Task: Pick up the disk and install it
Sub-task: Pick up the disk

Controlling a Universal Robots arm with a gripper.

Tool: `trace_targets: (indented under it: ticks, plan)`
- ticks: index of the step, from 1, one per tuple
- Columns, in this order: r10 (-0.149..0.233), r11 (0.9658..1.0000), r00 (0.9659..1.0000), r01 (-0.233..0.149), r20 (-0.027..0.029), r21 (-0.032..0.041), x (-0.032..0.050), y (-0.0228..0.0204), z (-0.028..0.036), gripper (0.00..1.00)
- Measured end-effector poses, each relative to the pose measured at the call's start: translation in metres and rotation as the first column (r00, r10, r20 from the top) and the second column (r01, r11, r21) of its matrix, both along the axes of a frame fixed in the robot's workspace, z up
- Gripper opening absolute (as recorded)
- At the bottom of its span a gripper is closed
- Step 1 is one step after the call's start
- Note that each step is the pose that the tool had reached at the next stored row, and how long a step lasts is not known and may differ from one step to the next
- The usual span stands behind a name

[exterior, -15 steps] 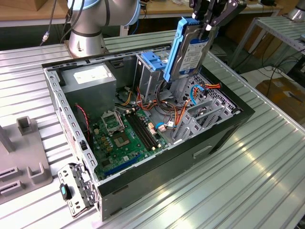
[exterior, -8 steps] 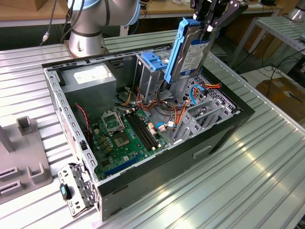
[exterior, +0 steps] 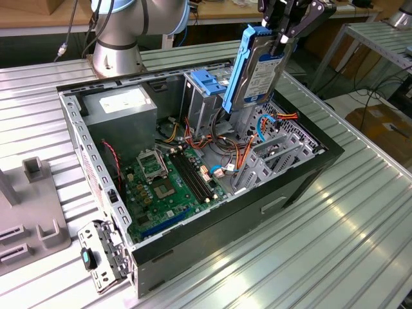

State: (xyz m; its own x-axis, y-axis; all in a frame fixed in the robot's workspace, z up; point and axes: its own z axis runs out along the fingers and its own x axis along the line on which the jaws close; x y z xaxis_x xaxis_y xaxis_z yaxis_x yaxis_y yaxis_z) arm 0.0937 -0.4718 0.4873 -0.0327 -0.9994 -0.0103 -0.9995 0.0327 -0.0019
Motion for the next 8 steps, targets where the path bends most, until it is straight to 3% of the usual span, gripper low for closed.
trace_targets:
  ticks: [4,8]
  plan:
    - [0.0,1.0,1.0,0.0,0.0,-0.0001,0.0,-0.0008,0.0,0.35]
    - [0.0,1.0,1.0,0.0,0.0,0.0,0.0,-0.0042,0.0,0.35]
